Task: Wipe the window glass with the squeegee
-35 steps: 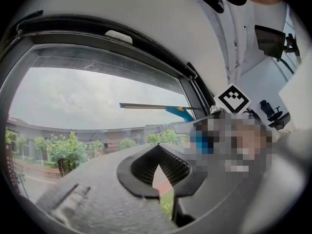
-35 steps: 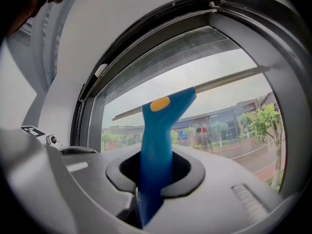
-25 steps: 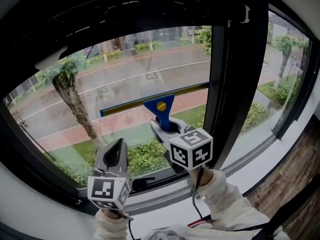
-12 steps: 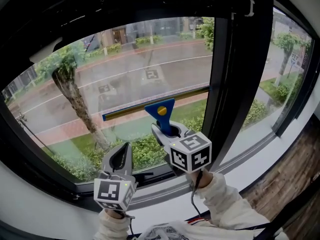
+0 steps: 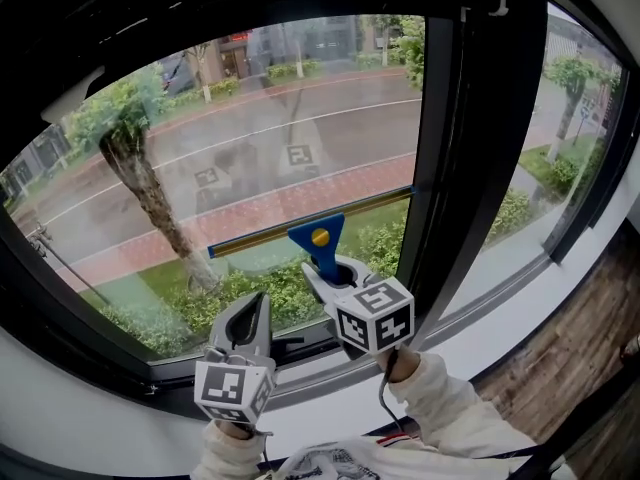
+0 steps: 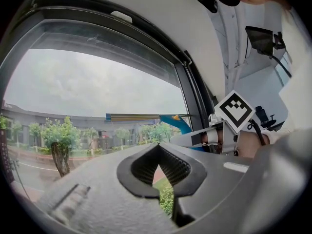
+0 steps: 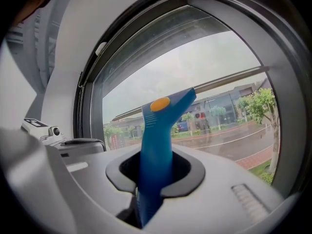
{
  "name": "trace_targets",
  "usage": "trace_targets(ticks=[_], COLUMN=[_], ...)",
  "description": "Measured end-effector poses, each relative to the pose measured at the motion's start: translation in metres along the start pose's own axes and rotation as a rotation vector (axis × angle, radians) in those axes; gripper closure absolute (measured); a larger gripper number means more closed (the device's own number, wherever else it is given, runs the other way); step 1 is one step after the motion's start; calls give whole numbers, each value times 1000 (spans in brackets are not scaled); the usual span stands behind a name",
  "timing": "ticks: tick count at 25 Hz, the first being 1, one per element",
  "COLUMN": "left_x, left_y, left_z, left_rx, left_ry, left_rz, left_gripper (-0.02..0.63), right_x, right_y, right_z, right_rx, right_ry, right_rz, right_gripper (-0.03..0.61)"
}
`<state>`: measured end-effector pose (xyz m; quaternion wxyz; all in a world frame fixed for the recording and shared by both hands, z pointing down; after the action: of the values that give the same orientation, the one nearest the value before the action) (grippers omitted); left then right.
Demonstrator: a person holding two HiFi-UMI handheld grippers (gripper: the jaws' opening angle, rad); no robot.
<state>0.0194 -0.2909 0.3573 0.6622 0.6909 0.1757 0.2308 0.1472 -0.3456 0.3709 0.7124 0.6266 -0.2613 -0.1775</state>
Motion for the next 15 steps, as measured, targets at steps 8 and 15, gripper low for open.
trace_targets(ticks=[8,15], left_x=[0,0], left_y=[14,24], left_z=[2,3], left_rx=[-23,-44], left_ry=[-2,-3], left_rz=[-1,-1], left_gripper=[614,614], right_x=[4,7], right_y=[29,48], right_z=[1,1], right_rx=[-33,-51], right_ry=[4,10], right_rz=[35,46], right_gripper=[499,499])
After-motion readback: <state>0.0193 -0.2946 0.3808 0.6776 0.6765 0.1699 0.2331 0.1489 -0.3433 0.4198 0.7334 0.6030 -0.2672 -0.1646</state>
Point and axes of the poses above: the fingertips, and each gripper's own axes: z forward along the fingers, x to its right, y out of its underside, the point moved 4 cm from there along -z, backward along the fingers, and after that the axes turned 2 degrees about -z, right-handed, at the moved point
